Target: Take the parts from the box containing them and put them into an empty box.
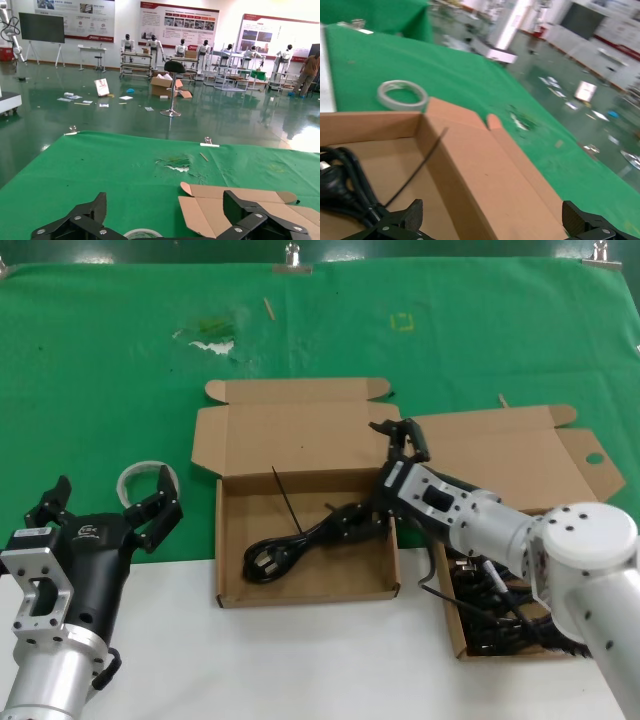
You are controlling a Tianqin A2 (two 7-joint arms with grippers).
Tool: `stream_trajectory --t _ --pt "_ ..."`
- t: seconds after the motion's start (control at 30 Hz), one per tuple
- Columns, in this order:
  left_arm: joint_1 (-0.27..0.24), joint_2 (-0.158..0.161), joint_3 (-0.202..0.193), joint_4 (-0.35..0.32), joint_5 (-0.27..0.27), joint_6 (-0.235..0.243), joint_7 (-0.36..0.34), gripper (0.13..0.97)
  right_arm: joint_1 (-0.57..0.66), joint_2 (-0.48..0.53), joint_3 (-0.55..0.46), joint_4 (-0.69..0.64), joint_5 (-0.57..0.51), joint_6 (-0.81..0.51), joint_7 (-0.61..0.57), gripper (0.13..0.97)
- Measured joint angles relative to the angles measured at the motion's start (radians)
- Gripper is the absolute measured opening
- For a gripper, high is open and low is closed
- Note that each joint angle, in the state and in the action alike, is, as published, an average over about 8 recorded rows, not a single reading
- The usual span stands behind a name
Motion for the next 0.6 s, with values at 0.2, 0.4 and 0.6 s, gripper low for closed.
stream_trajectory --t 0.2,0.4,0.6 --pt "0.0 0.0 0.0 0.0 0.0 0.0 0.0 0.837 -0.101 0.02 0.036 0.127 0.029 0.079 0.083 0.965" --pt "0.0 0.0 0.0 0.0 0.0 0.0 0.0 0.9 -0.201 0.041 0.071 0.252 0.059 0.159 0.166 0.966" --pt "0.0 0.0 0.0 0.0 0.0 0.0 0.0 0.93 -0.303 0.061 0.107 0.38 0.088 0.239 0.249 0.966"
